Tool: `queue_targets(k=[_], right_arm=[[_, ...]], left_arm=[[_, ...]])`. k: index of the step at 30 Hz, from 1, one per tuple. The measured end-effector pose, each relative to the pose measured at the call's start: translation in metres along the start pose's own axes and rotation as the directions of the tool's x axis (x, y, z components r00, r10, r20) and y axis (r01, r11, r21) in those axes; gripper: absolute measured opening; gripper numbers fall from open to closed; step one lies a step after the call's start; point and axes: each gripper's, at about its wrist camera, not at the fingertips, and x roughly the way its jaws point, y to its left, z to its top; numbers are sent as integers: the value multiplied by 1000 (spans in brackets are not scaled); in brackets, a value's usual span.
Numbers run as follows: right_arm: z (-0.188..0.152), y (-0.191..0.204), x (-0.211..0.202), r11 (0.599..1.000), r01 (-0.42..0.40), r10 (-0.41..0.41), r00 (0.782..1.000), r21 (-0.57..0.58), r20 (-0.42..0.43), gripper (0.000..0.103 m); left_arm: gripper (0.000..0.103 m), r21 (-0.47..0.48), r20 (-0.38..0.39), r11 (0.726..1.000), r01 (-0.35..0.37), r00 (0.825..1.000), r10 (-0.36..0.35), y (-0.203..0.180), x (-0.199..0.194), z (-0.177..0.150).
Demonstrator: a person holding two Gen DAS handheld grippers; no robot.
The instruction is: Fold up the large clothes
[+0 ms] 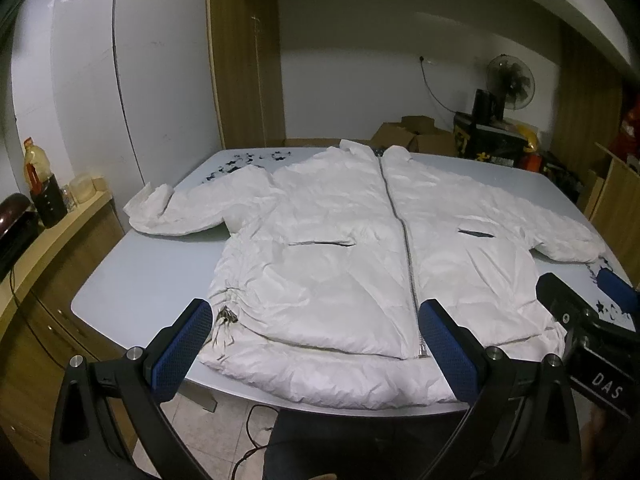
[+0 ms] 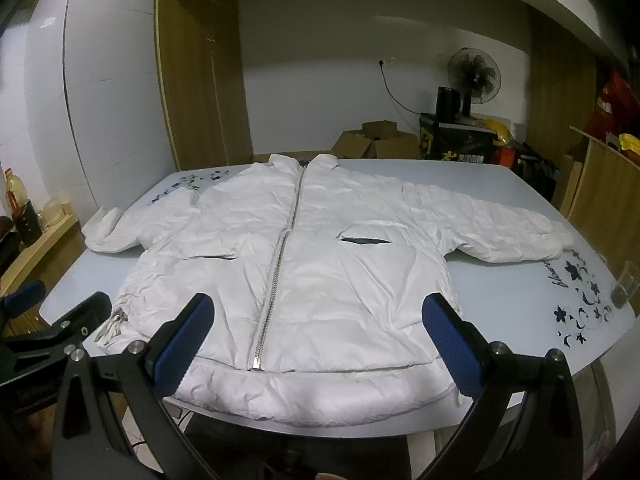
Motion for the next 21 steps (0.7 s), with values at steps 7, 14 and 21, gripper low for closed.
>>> queue_targets(k=[7,14,21], right_arm=[[0,-3,1,1000,2,-2,1000,7,0,103],[0,-3,2,1000,-3,4,1000,8,-6,103],[-1,-8,4,999,-42,44,998,34,-39,103]], left_arm=[[103,-34,-42,998,62,997,-63,3,4,-5],[103,-44,-66,999,23,997,-26,3,6,-9],[103,19,-46,1000,13,999,-12,-6,2,-7]])
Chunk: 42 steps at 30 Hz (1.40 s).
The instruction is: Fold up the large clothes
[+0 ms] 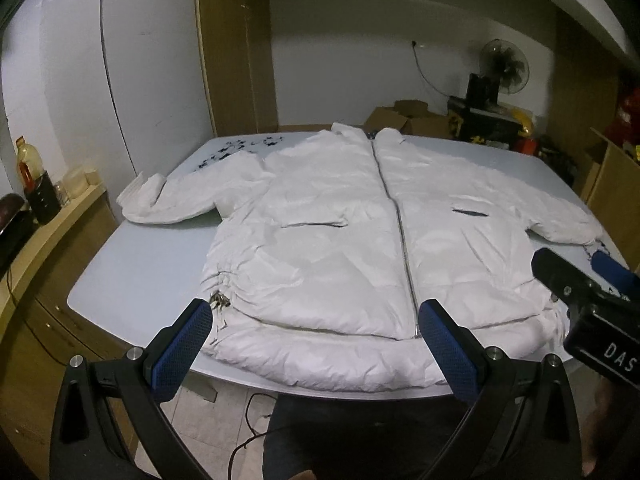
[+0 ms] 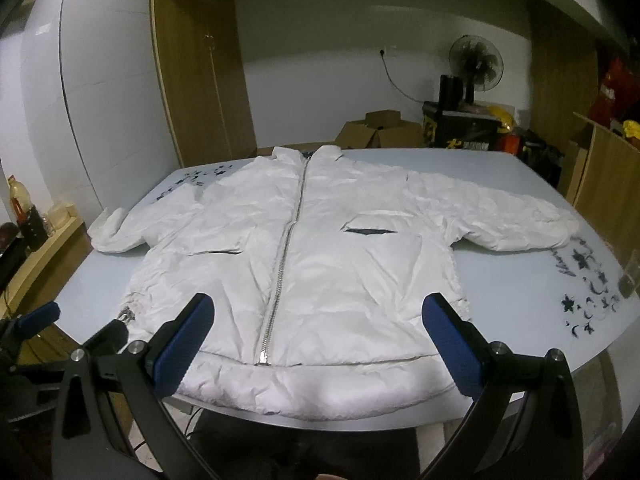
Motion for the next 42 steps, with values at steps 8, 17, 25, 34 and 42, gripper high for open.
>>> queue_targets(k=[8,17,25,34,42], right_arm=[[0,2,2,1000,4,-4,1000,0,-2,103],[0,5,2,1000,6,-6,1000,-8,-4,103],[0,6,1,1000,6,-6,1000,-9,-5,103],[0,6,1,1000,10,-10,1000,-11,-4,103],[-1,6,1,1000,16,-16,1000,-15,-2,103]], left_arm=[[103,-63,23,998,-27,999,29,12,3,11],[103,-63,8,998,-19,1000,19,12,7,10],[103,-64,-3,998,-27,1000,27,13,9,7],[103,-67,-5,997,-34,999,34,14,9,7],[103,-68,-7,997,-38,999,38,14,9,6]])
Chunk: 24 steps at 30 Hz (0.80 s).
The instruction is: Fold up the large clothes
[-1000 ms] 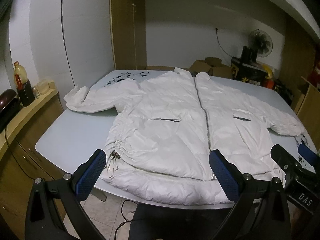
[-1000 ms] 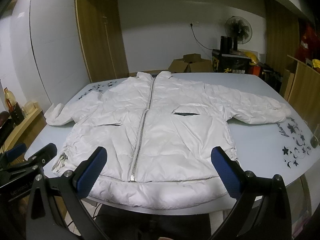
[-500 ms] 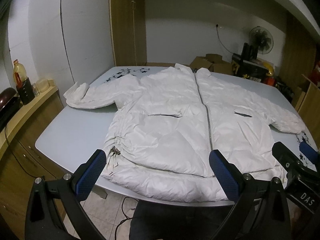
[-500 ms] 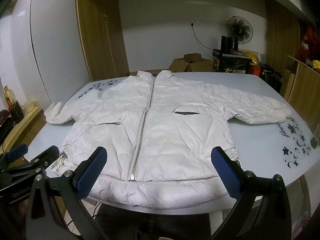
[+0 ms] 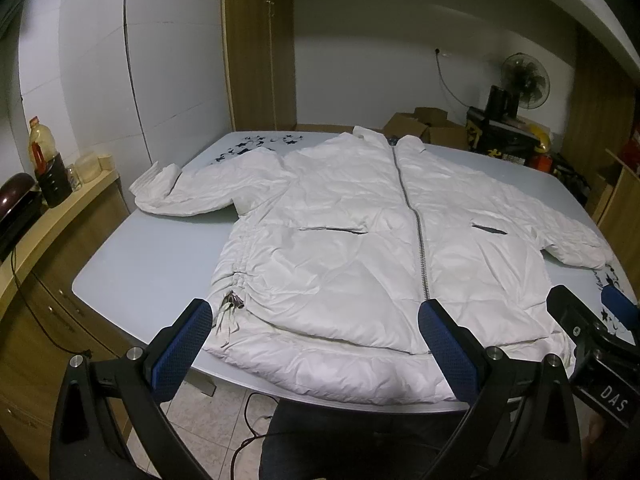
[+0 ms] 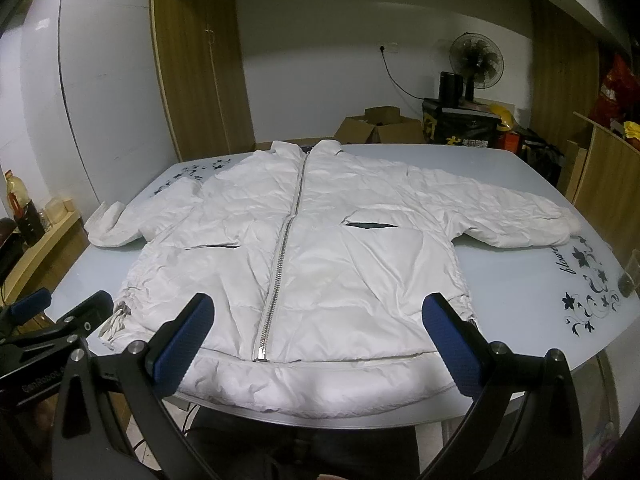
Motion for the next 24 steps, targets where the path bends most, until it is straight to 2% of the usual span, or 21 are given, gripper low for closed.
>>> queue_targets(k=[24], right_arm=[[-2,0,0,1000,1,-1,1000,-4,-5,103]], left_arm=[[103,-1,-16,1000,-3,1000,3,3,5,-2]])
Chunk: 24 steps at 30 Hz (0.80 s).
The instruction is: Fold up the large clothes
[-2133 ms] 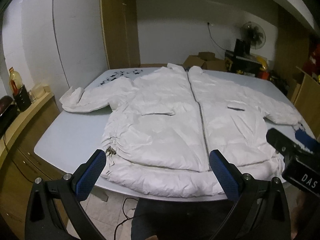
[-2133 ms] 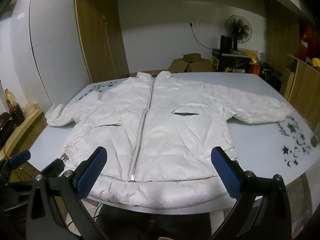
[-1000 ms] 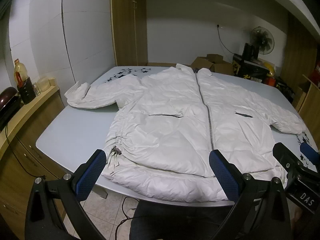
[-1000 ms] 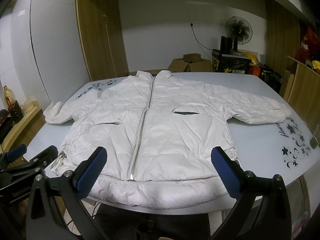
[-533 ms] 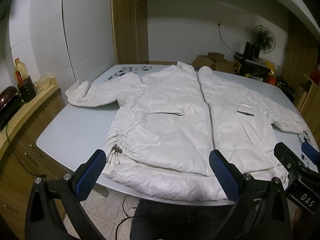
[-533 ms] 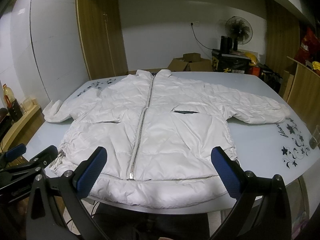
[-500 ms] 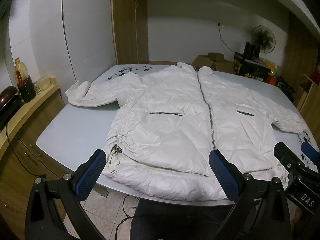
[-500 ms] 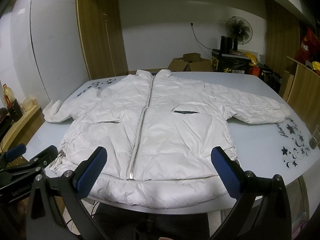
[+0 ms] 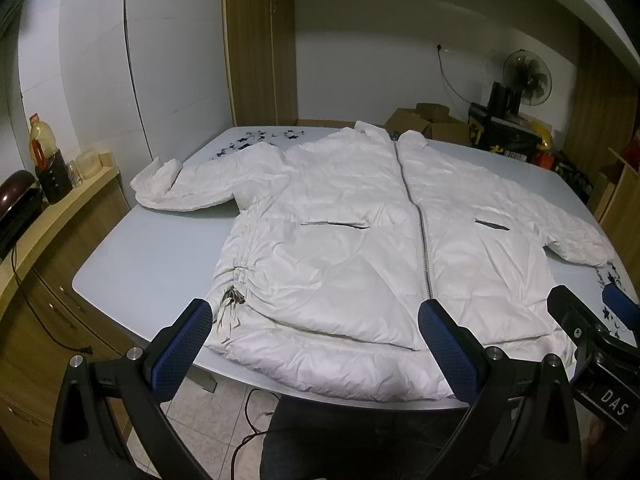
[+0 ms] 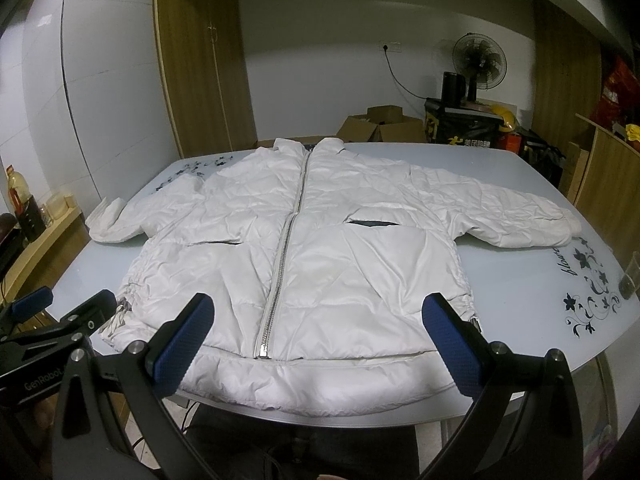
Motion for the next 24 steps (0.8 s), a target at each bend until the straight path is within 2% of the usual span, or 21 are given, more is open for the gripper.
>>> queue_targets(k=[10,12,14,15,17,18,19,20,23,24], right_arm=[[-2,1,0,1000,1,-1,1000,-3,-2,103],[-5,2,1,1000,2,-2,1000,-5,-2,103],[-7,2,4,1000,4,-4,1000,-8,-8,103],[-7,2,8,1000,6,-6,1000,-9,-14,103],[-7,1,15,1000,9,-9,1000,-6,-30,103],[-8,0,19,1000,11,-11,999,-5,-39,103],[-9,-2,24,1000,14,-14,999,-2,-47,103],[-8,-2,27,1000,17,-17,998,0,-53,103],[-11,-9,40,999,37,-36,997,10,-74,103],[-12,-9,43,999,54,-53,996,6,-71,103]], left_arm=[[103,-6,-12,1000,11,1000,-11,1,3,-1],[103,-44,-48,996,81,995,-83,10,11,1],[103,-128,-61,973,194,977,-203,29,23,6],[103,-180,-65,952,247,963,-262,42,31,9],[103,-307,-93,883,354,913,-398,73,57,18],[103,-381,-103,835,396,880,-464,93,75,23],[103,-429,-106,808,404,866,-489,106,86,25],[103,-517,-90,756,403,852,-515,133,106,30],[103,-673,-56,643,365,842,-537,198,159,42],[103,-714,-41,600,362,833,-552,218,178,45]])
